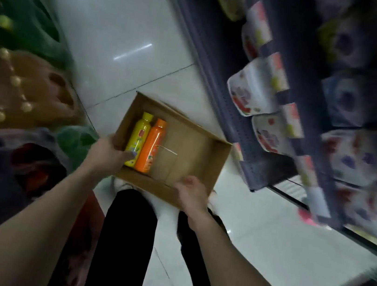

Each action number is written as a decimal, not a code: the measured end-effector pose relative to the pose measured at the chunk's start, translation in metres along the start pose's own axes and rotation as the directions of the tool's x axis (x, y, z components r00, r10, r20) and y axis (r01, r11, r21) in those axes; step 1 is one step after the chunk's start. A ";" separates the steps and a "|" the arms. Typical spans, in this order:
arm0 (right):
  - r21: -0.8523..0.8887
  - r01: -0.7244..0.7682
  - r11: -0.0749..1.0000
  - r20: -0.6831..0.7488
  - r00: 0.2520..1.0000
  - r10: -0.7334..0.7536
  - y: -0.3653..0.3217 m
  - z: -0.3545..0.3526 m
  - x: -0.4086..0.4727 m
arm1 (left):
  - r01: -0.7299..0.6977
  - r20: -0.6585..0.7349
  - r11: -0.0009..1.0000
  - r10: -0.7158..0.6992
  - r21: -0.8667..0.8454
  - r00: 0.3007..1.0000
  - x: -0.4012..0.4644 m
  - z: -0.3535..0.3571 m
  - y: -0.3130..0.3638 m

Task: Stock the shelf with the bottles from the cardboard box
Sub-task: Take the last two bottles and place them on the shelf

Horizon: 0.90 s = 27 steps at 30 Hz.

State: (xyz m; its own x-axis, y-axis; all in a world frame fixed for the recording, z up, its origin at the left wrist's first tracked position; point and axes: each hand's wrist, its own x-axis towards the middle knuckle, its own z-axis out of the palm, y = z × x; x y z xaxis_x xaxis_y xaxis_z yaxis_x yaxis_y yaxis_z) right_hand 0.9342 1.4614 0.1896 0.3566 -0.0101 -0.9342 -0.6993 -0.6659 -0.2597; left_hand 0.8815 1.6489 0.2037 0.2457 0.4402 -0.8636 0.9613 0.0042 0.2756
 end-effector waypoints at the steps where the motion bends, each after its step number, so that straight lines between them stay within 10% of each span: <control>1: -0.012 -0.017 1.000 0.005 1.000 0.017 0.006 0.015 0.033 | 0.010 0.005 1.000 -0.010 0.006 1.000 0.029 0.014 -0.010; 12: 0.088 0.019 0.996 0.208 0.977 -0.037 0.044 0.139 0.282 | 0.024 -0.069 0.995 -0.017 0.101 0.997 0.246 0.112 -0.084; 27: -0.120 0.005 0.993 0.018 1.000 -0.003 0.054 0.098 0.300 | 0.029 -0.040 0.986 -0.023 0.165 0.999 0.273 0.133 -0.097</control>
State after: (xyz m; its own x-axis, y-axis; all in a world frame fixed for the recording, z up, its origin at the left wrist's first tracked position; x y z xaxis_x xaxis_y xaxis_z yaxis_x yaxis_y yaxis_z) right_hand 0.9426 1.4961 -0.1283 0.3480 0.0053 -0.9375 -0.6182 -0.7504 -0.2337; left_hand 0.8715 1.6493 -0.1146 0.2187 0.4756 -0.8520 0.9754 -0.1310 0.1773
